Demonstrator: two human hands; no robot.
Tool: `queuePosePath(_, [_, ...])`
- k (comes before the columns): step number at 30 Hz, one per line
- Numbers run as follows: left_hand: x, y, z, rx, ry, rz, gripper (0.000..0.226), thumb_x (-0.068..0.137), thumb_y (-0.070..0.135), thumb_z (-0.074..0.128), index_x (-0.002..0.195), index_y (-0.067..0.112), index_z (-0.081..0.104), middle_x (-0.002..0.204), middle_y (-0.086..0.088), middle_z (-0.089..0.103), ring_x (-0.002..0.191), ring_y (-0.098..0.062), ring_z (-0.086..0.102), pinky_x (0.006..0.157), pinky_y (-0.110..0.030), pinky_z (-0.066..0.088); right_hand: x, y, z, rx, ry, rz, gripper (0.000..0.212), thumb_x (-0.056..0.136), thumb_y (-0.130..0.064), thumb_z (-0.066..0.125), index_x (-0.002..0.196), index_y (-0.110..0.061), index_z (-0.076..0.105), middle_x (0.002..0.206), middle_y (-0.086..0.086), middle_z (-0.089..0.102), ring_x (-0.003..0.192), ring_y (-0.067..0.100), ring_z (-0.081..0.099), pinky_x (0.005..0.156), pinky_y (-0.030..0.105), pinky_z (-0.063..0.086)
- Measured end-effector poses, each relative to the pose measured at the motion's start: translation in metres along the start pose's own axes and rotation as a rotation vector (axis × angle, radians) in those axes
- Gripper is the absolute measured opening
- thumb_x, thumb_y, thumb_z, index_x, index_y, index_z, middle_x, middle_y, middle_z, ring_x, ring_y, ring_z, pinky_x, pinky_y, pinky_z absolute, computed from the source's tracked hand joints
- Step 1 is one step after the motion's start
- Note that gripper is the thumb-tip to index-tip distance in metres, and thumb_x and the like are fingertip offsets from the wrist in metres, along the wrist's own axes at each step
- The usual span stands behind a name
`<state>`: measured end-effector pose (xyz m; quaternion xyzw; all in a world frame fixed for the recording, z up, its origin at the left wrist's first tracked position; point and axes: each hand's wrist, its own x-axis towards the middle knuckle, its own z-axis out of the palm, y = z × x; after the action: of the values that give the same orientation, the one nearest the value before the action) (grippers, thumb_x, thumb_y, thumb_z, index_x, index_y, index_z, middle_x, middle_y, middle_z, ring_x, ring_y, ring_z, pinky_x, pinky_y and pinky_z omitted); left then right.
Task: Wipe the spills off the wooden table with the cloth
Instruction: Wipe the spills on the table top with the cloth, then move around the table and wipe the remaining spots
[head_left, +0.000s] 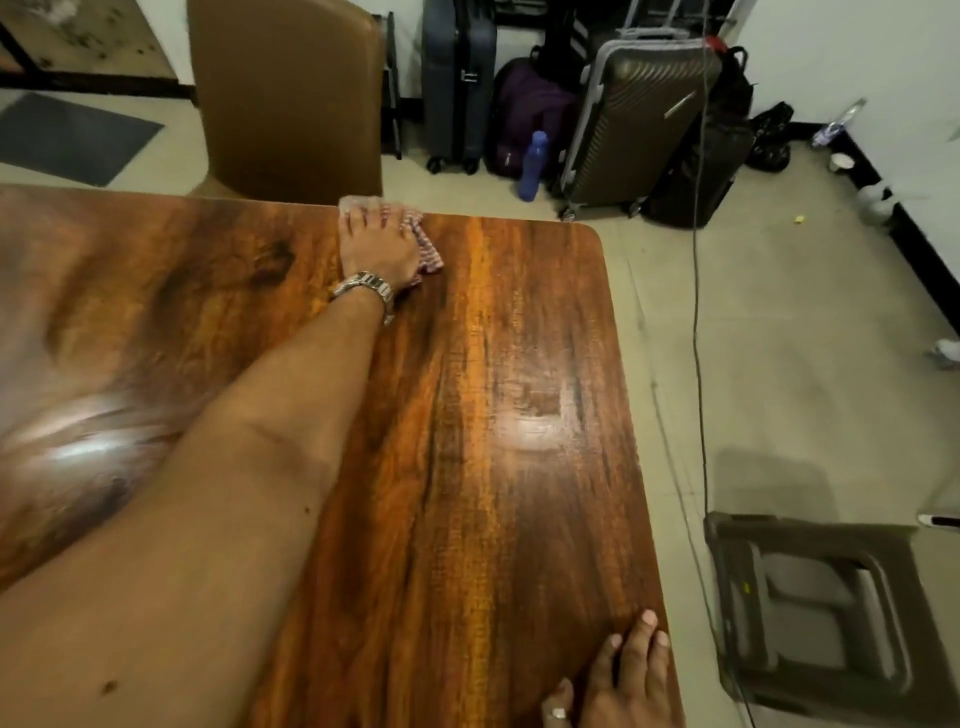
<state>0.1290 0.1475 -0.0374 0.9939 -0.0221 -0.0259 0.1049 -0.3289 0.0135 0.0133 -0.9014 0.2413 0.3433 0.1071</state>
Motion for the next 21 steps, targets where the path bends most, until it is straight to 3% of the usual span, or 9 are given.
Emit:
queuePosePath(1, [-0.004, -0.025, -0.003, 0.005, 0.016, -0.023, 0.057, 0.109, 0.035, 0.026, 0.163, 0.018, 0.022, 0.171, -0.016, 0.015, 0.157, -0.039, 0.011, 0.129, -0.049, 0.004, -0.001, -0.003, -0.006, 0.0, 0.004, 0.015, 0.07, 0.059, -0.034, 0.049, 0.095, 0.024, 0.065, 0.12, 0.047, 0.052, 0.104, 0.064, 0.056, 0.081, 0.067, 0.049])
queuePosePath(2, [-0.013, -0.049, -0.008, 0.017, 0.018, -0.043, 0.057, 0.109, 0.035, 0.026, 0.163, 0.018, 0.021, 0.171, -0.016, 0.013, 0.158, -0.039, 0.009, 0.129, -0.049, 0.004, -0.006, -0.006, -0.015, -0.028, -0.107, 0.059, 0.075, 0.07, -0.036, 0.041, 0.114, 0.022, 0.058, 0.135, 0.047, 0.04, 0.12, 0.062, 0.047, 0.096, 0.063, 0.043])
queuePosePath(3, [-0.024, -0.07, -0.011, 0.014, 0.034, -0.06, 0.058, 0.109, 0.036, 0.026, 0.164, 0.019, 0.019, 0.171, -0.016, 0.013, 0.158, -0.039, 0.009, 0.129, -0.049, 0.004, -0.002, -0.002, -0.012, -0.141, -0.025, 0.096, 0.079, 0.083, -0.041, 0.028, 0.138, 0.014, 0.039, 0.152, 0.04, 0.017, 0.139, 0.054, 0.027, 0.113, 0.054, 0.028])
queuePosePath(5, [-0.055, -0.105, -0.016, 0.021, 0.023, -0.09, 0.058, 0.109, 0.037, 0.025, 0.164, 0.019, 0.018, 0.172, -0.015, 0.011, 0.158, -0.038, 0.007, 0.129, -0.049, 0.003, 0.001, 0.005, -0.005, -0.078, 0.119, 0.139, 0.078, 0.094, -0.053, 0.015, 0.154, -0.003, 0.006, 0.161, 0.023, -0.013, 0.15, 0.038, -0.001, 0.121, 0.038, 0.006])
queuePosePath(8, [-0.12, -0.123, -0.021, 0.034, 0.01, -0.075, 0.058, 0.109, 0.036, 0.025, 0.164, 0.018, 0.019, 0.172, -0.012, 0.012, 0.159, -0.034, 0.009, 0.13, -0.048, 0.004, -0.017, 0.001, -0.012, -0.094, 0.152, 0.057, 0.072, 0.098, -0.049, 0.024, 0.152, -0.002, 0.019, 0.161, 0.024, -0.002, 0.15, 0.037, 0.005, 0.12, 0.037, 0.009])
queuePosePath(11, [-0.203, -0.125, -0.021, 0.022, -0.019, -0.013, 0.058, 0.109, 0.032, 0.03, 0.163, 0.015, 0.021, 0.172, -0.011, 0.013, 0.158, -0.034, 0.012, 0.129, -0.047, 0.006, -0.028, 0.003, -0.027, 0.053, 0.046, -0.018, 0.068, 0.101, -0.045, 0.029, 0.15, 0.003, 0.023, 0.161, 0.024, -0.001, 0.149, 0.038, 0.003, 0.12, 0.042, 0.012])
queuePosePath(16, [-0.352, -0.108, -0.026, -0.026, -0.126, 0.017, 0.059, 0.108, 0.026, 0.032, 0.164, 0.014, 0.017, 0.172, -0.009, 0.009, 0.159, -0.032, 0.005, 0.13, -0.047, 0.001, -0.039, -0.007, -0.024, 0.009, 0.175, -0.407, 0.066, 0.101, -0.041, 0.033, 0.155, -0.01, 0.01, 0.163, 0.016, -0.002, 0.15, 0.033, 0.001, 0.123, 0.041, 0.007])
queuePosePath(19, [-0.427, -0.105, -0.034, -0.012, -0.227, 0.039, 0.064, 0.106, 0.016, 0.038, 0.165, 0.015, 0.011, 0.173, -0.008, 0.003, 0.16, -0.029, 0.001, 0.13, -0.043, -0.005, -0.056, -0.029, -0.016, -0.041, 0.197, -0.497, 0.071, 0.099, -0.043, 0.036, 0.156, -0.016, 0.003, 0.164, 0.011, -0.005, 0.151, 0.031, -0.004, 0.123, 0.044, 0.004])
queuePosePath(21, [-0.467, -0.109, -0.042, -0.043, -0.272, 0.043, 0.075, 0.1, 0.011, 0.054, 0.164, 0.017, 0.015, 0.173, -0.005, 0.004, 0.16, -0.027, 0.003, 0.128, -0.039, -0.006, -0.072, -0.042, -0.01, -0.049, 0.186, -0.53, 0.074, 0.098, -0.043, 0.037, 0.156, -0.018, -0.001, 0.164, 0.01, -0.006, 0.151, 0.03, -0.004, 0.123, 0.043, 0.002])
